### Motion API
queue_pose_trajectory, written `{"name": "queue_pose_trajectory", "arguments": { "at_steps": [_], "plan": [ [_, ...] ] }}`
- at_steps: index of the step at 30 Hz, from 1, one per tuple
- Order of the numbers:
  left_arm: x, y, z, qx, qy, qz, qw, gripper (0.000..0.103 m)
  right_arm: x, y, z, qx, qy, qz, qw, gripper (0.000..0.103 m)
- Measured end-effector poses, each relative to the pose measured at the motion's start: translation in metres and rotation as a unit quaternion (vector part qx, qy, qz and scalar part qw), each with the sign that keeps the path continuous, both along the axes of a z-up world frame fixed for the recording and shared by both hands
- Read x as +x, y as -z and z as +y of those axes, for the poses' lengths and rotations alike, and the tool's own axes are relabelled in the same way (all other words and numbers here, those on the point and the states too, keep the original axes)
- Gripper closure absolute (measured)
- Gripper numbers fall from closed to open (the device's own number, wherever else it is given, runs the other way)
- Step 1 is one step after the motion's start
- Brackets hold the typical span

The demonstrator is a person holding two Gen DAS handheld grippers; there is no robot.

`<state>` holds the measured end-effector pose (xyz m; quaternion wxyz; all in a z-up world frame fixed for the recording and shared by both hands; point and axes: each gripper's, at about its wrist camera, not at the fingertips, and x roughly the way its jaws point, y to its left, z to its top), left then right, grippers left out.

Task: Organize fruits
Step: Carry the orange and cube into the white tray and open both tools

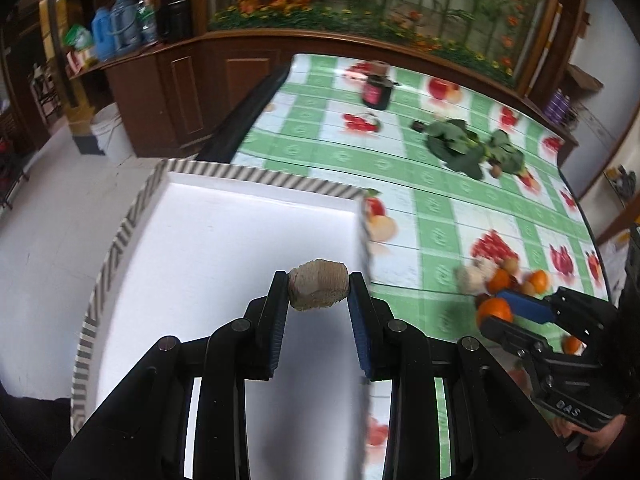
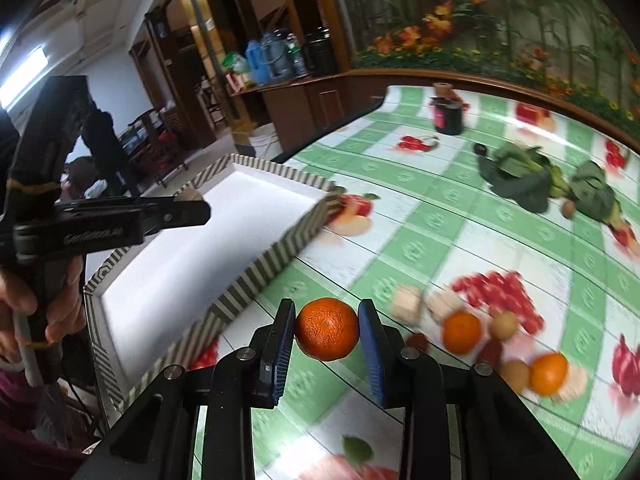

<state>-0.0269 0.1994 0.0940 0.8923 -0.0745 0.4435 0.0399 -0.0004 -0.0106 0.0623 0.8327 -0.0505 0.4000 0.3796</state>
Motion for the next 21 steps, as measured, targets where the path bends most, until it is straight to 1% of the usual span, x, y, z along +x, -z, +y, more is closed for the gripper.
{"name": "queue_pose_trajectory", "arguments": {
  "at_steps": [6, 13, 15, 21],
  "plan": [
    [0.008, 0.011, 0.02, 0.006, -0.014, 0.008, 0.9999, 0.074, 0.009, -0.003, 0.031, 0.0, -0.02, 0.002, 1.0, 0.072],
    [0.023, 0.024, 0.035, 0.012, -0.027, 0.02, 0.9994, 0.074, 0.032, -0.007, 0.063, 0.004, -0.036, -0.001, 0.999, 0.072],
    [0.028, 0.026, 0.039, 0.019, -0.031, 0.019, 0.9992, 0.074, 0.039, -0.006, 0.074, 0.005, -0.043, 0.0, 0.999, 0.072],
    [0.044, 0.035, 0.049, 0.018, -0.037, 0.028, 0.9988, 0.074, 0.062, 0.001, 0.113, -0.006, -0.068, -0.002, 0.998, 0.072]
  ]
}}
